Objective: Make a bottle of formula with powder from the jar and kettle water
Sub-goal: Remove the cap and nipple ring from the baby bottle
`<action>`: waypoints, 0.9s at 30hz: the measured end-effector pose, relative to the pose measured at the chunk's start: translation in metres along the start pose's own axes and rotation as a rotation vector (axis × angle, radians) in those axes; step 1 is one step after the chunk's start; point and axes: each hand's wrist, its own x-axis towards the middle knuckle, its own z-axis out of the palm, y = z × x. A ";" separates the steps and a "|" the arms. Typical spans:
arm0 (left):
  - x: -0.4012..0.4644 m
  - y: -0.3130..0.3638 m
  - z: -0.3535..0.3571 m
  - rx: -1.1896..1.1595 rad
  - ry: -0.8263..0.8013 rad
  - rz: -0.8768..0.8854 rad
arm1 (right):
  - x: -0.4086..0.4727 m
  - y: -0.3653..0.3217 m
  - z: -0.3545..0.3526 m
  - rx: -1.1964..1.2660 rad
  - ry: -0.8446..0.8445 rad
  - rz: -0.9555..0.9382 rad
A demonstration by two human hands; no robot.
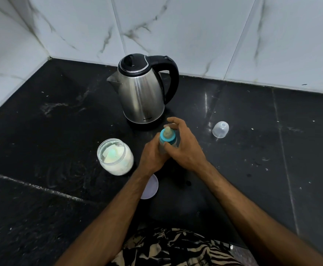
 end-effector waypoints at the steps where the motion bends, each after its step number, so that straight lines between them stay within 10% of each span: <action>1: 0.000 0.000 0.000 0.013 -0.001 0.003 | 0.000 0.001 -0.001 0.014 -0.020 -0.002; 27: 0.002 -0.003 0.003 0.018 -0.004 0.012 | 0.002 0.001 0.005 -0.032 0.033 0.014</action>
